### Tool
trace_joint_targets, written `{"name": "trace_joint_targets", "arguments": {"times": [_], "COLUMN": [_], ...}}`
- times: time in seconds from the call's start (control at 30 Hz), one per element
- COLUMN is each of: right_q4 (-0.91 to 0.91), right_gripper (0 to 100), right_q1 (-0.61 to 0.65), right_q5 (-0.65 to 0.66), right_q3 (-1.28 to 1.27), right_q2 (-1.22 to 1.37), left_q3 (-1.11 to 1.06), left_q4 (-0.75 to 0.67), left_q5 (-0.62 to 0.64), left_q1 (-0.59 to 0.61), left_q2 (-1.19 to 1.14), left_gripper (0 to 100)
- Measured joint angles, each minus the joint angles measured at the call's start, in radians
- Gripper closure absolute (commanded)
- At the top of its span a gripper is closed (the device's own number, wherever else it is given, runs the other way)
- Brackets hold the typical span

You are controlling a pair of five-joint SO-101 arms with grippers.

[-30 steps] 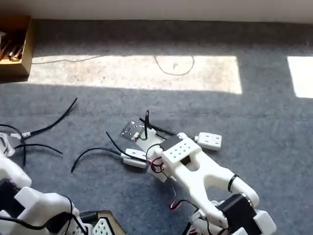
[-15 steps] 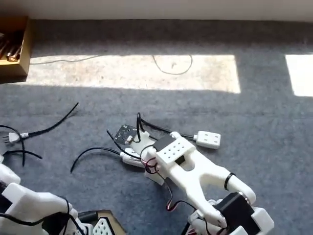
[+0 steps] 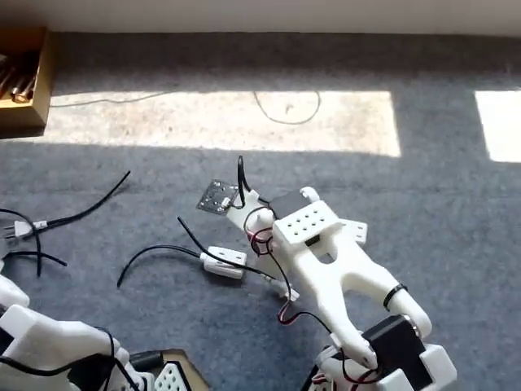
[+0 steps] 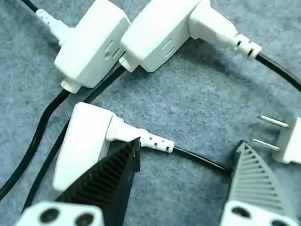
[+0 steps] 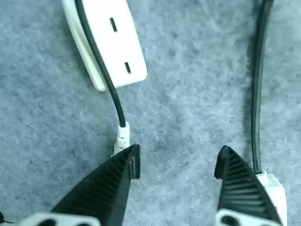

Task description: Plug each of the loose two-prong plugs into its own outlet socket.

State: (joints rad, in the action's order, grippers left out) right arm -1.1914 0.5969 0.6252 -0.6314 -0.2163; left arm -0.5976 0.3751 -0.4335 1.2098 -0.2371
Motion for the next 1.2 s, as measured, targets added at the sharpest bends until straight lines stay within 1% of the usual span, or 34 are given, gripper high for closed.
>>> {"name": "trace_joint_targets", "arguments": {"times": [0.27, 0.5, 0.6, 0.67, 0.83, 1.2], "right_q4": [-0.005, -0.005, 0.034, 0.061, 0.112, 0.157], "right_gripper": [73.5, 73.6, 73.7, 75.5, 84.2, 85.1], "right_q1": [0.109, 0.112, 0.112, 0.112, 0.112, 0.112], "right_q5": [-0.012, -0.012, -0.012, -0.012, -0.012, -0.012], "right_q3": [-0.005, -0.04, -0.091, -0.127, -0.141, -0.15], "right_q2": [0.0, 0.003, 0.003, 0.003, 0.003, 0.006], "left_q3": [0.0, 0.0, 0.0, 0.0, 0.0, 0.0], "left_q4": [0.0, 0.0, 0.0, 0.0, -0.003, -0.003], "left_q5": [0.0, 0.0, 0.0, 0.0, 0.0, 0.0], "left_q1": [0.0, 0.0, 0.0, 0.0, 0.0, 0.005], "left_q2": [0.0, 0.0, 0.0, 0.0, 0.0, 0.0], "left_gripper": [70, 70, 70, 70, 70, 70]}}
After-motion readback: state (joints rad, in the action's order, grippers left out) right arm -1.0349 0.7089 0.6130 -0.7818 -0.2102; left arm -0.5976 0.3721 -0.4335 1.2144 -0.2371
